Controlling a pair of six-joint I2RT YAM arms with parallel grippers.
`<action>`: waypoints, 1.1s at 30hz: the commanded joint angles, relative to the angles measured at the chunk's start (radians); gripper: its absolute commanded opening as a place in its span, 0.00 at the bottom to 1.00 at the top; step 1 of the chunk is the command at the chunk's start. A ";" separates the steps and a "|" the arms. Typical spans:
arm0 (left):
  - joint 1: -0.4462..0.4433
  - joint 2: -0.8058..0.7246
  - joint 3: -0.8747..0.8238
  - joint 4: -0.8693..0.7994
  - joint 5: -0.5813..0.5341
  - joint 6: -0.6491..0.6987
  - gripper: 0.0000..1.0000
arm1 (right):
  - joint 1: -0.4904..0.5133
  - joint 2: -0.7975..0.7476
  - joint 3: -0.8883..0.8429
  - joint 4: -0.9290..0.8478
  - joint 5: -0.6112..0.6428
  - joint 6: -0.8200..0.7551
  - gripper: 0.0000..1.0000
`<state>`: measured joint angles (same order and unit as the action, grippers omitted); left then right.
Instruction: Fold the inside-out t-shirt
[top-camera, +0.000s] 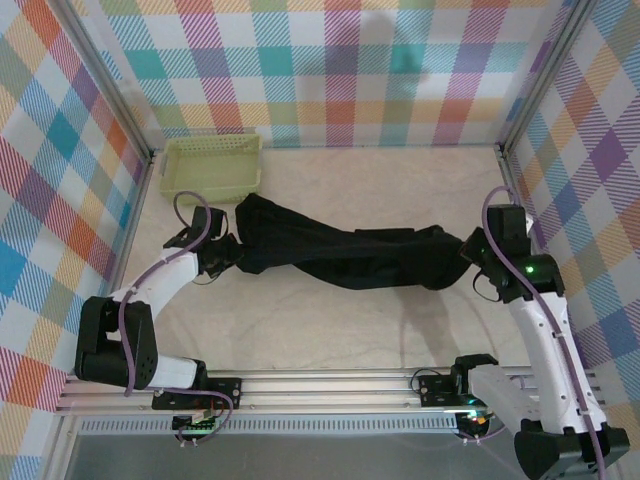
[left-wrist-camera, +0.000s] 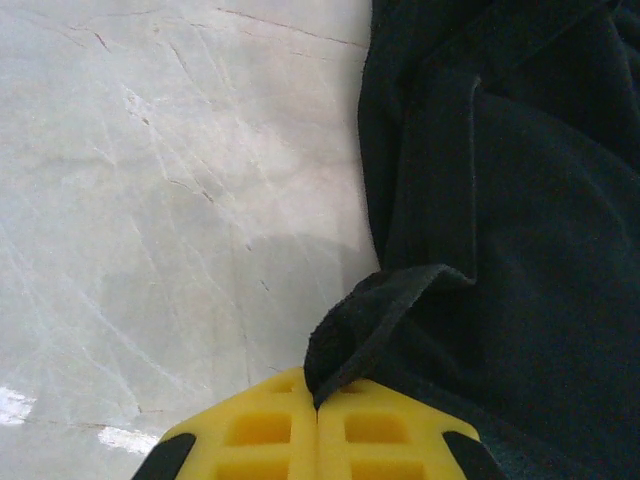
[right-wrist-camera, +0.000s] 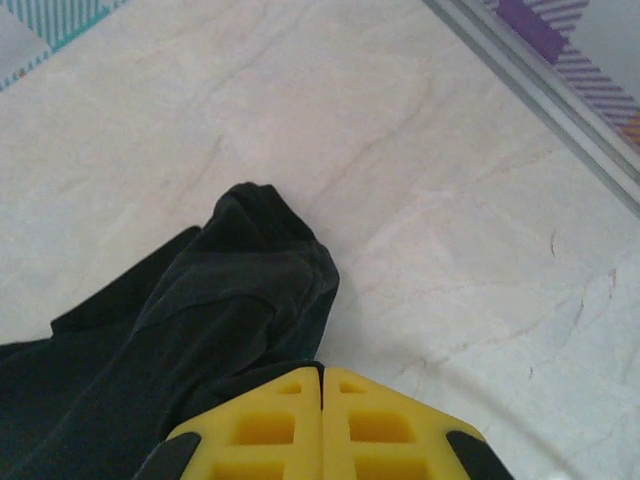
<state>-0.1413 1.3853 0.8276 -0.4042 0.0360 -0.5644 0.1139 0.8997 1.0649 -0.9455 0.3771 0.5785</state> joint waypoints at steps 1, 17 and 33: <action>0.008 0.015 0.010 -0.001 -0.028 -0.020 0.00 | 0.003 0.017 -0.082 -0.046 0.013 0.057 0.00; -0.015 0.030 0.117 -0.039 -0.057 -0.029 0.00 | -0.123 0.299 0.196 0.107 -0.236 0.020 0.00; -0.083 0.134 0.044 -0.016 -0.129 -0.025 0.00 | -0.041 0.089 -0.351 0.144 -0.167 0.120 0.31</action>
<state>-0.2203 1.5215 0.8764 -0.4175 -0.0551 -0.5831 0.0814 1.0401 0.7116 -0.8055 0.1646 0.6804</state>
